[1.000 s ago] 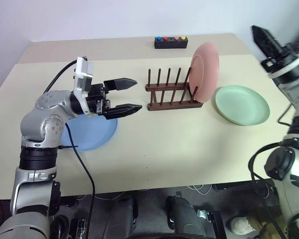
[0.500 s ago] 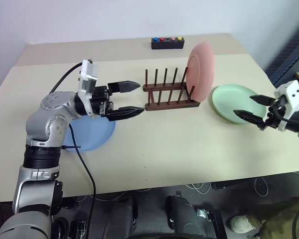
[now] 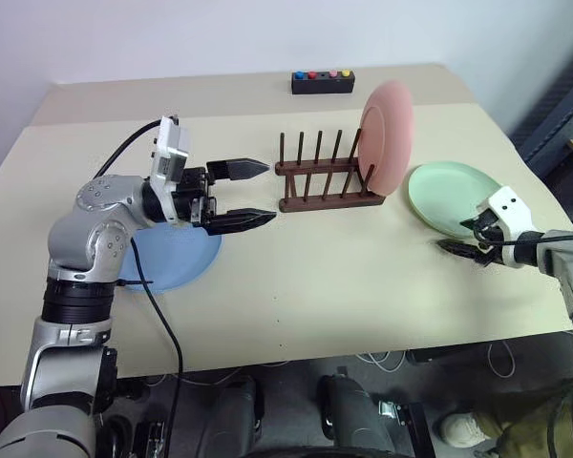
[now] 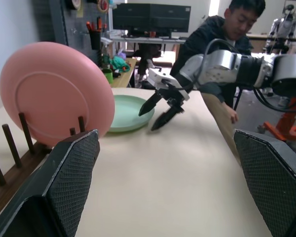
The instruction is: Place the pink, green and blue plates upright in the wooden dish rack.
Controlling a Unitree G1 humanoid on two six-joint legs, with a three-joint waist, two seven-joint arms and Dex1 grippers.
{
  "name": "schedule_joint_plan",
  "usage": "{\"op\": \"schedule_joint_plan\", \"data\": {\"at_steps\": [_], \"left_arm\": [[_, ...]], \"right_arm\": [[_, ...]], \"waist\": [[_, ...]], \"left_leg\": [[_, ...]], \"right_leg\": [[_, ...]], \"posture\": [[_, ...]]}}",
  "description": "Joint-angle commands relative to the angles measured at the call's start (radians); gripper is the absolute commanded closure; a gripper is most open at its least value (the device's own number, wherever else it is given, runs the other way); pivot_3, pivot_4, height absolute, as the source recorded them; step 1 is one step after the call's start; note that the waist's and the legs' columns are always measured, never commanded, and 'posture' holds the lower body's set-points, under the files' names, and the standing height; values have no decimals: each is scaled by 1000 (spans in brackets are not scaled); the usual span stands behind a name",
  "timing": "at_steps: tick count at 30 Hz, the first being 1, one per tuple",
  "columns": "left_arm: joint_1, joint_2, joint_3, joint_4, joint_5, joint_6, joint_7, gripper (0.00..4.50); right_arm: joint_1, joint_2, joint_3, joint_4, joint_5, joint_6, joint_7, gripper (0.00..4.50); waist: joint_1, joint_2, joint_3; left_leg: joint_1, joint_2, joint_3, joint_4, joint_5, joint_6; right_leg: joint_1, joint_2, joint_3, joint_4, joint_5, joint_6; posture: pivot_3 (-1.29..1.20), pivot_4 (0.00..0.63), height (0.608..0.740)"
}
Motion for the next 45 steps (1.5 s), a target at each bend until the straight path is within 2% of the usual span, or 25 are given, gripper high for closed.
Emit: {"op": "schedule_joint_plan", "data": {"at_steps": [1,4,13,17,20,24,28,30,34,37,42,45], "left_arm": [[11,21,12,-41,-12,6,0,0],[19,31,0,-42,5,9,7,0],[14,43,-34,-21,35,-7,-15,0],[8,32,-34,-11,37,-17,-16,0],[3,28,-35,-3,41,-23,-19,0],[-4,19,-35,4,44,-28,-20,0],[2,18,-31,-2,43,-27,-19,0],[7,20,-27,-6,39,-23,-17,0],[20,18,-18,-16,35,-22,-5,0],[29,17,-16,-28,32,-21,4,0],[41,24,-8,-43,26,-17,16,0],[61,30,2,-63,18,-10,27,0]], "right_arm": [[-28,0,-7,21,-11,-34,7,2824],[-28,-3,-4,22,-14,-42,15,4473],[-35,-31,-85,-29,19,12,-24,4473],[-152,-31,-178,45,22,-59,-157,4473],[-240,-12,-241,76,74,-48,-198,4473],[-402,34,-374,37,227,-27,-226,4473],[-498,91,-464,-92,447,104,-187,4473],[-516,113,-476,-143,520,175,-200,4473],[-601,220,-464,-287,704,296,-231,4473],[-645,296,-460,-323,812,374,-268,4473],[-634,351,-435,-347,907,459,-280,4473],[-626,423,-424,-323,953,479,-300,4473]], "waist": [[1,0,0],[2,0,0],[2,-1,0],[1,0,0],[-1,0,0],[-4,1,0],[-1,1,0],[2,1,0],[-1,1,0],[-3,1,0],[4,1,0],[0,1,0]], "left_leg": [[0,0,0,0,0,0],[0,0,0,0,0,0],[0,0,-1,0,0,0],[0,-1,-1,0,0,0],[0,0,0,0,0,0],[0,0,0,-1,0,0],[0,0,0,-1,0,0],[-1,0,-1,-1,0,0],[-1,0,-1,-1,0,0],[-1,1,-1,-1,0,0],[-2,0,-1,-1,0,0],[-2,0,-1,-1,0,0]], "right_leg": [[0,0,0,0,0,0],[0,0,0,0,0,0],[1,0,-1,0,0,0],[1,-1,0,0,0,0],[0,0,0,0,0,0],[-1,0,0,0,0,0],[-1,0,0,0,0,0],[-1,0,0,0,0,0],[-1,-1,0,0,0,0],[-2,0,0,1,0,0],[-2,-1,-1,1,0,0],[-2,-2,0,0,0,0]], "posture": [[0,150,740],[0,150,740],[0,150,740],[0,150,740],[0,150,740],[0,150,740],[0,150,740],[0,150,740],[0,150,740],[0,150,740],[0,150,740],[0,150,740]]}}
